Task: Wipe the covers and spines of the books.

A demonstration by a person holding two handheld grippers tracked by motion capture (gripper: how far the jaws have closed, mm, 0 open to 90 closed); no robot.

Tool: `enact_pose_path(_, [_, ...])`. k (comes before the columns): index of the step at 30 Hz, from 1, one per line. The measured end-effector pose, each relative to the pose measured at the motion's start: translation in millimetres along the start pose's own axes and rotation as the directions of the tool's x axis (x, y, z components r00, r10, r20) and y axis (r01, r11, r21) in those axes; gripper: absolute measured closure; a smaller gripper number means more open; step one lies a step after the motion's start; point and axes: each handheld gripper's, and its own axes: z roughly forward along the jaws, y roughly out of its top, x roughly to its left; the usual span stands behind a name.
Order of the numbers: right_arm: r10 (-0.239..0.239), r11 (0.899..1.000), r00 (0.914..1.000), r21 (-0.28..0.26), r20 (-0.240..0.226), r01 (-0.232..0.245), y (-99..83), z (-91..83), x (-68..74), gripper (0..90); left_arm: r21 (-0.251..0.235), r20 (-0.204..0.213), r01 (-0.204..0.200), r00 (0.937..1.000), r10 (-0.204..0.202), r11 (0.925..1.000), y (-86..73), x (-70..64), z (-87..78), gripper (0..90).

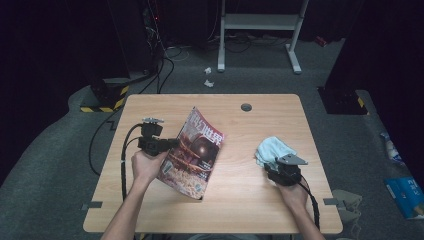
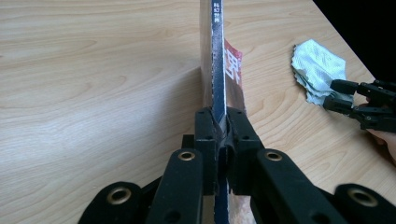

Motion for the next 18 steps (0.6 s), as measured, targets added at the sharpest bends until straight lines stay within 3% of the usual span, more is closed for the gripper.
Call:
enact_pose_path(11, [-0.006, 1.000, 1.0000, -0.005, 0.003, 0.006, -0.5, 0.0, -0.2, 45.5, 0.005, -0.072, 0.024, 0.9971, -0.023, 0.9997, 13.4, 21.7, -33.4, 84.6])
enact_pose_path(18, [-0.008, 1.000, 1.0000, -0.006, 0.003, 0.008, -0.7, -0.2, 0.0, 45.3, 0.006, -0.144, 0.046, 0.9886, -0.045, 0.9989, 19.9, 38.7, -53.5, 84.5])
